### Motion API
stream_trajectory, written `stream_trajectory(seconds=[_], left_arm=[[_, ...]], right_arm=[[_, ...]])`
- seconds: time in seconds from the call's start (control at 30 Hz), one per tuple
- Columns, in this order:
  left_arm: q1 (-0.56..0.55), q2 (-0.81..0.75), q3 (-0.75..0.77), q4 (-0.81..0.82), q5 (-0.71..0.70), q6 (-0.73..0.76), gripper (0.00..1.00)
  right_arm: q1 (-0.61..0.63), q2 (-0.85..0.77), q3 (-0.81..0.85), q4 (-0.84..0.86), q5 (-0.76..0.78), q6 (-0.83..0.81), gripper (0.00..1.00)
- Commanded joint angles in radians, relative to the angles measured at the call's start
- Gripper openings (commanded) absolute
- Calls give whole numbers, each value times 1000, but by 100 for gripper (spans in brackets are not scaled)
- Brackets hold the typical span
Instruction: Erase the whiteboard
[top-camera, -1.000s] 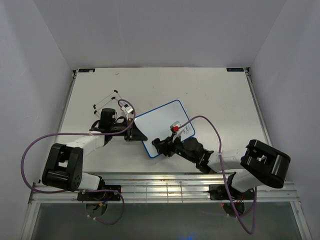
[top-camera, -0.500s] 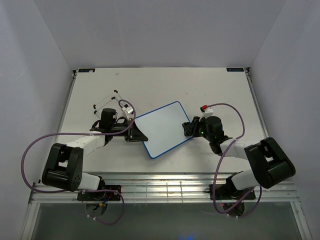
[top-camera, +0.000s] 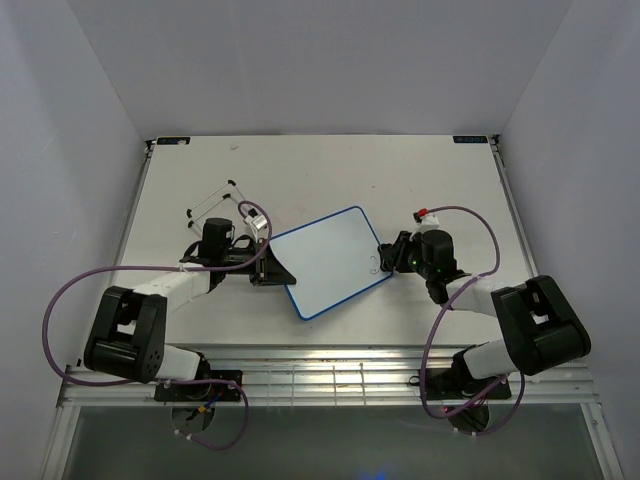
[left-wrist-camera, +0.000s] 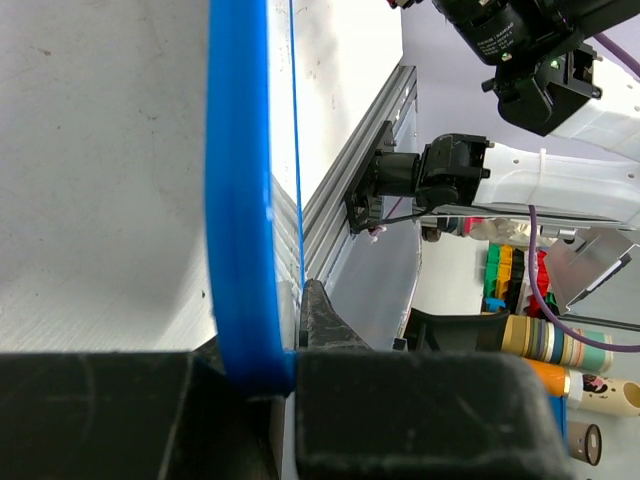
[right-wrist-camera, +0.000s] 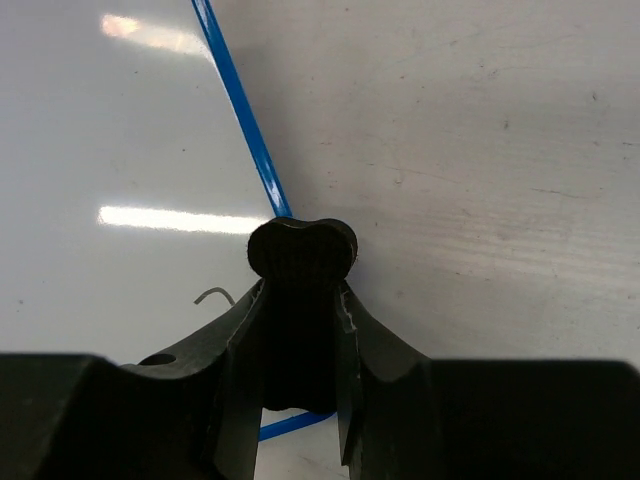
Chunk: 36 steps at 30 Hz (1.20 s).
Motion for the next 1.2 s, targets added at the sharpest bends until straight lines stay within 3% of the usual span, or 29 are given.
stream_trajectory(seconds=[0.0,0.2,0.3,0.53,0.6,0.8,0.93,1.17], left_arm=[[-8,-35,4,37,117,20,0],[-8,-27,10,38,119,20,0],[-7,-27,10,40,119,20,0],[-8,-29,8,41,119,20,0],[-7,-30,10,40,117,20,0],[-7,-41,4,38,108,20,0],[-8,-39,10,37,99,15,0],[-7,-48,7,40,90,8,0]], right_arm=[[-24,21,4,-18,26,0,8],[-7,2,-23,98,-122,4,8],[79,-11,-10,138,-150,-31,8],[304,69,157,62,-224,-106,8],[315,83,168,59,-231,-108,8],[191,61,51,52,-120,-27,8],[85,-11,-22,-82,67,42,8],[-2,-75,-114,-194,186,174,8]])
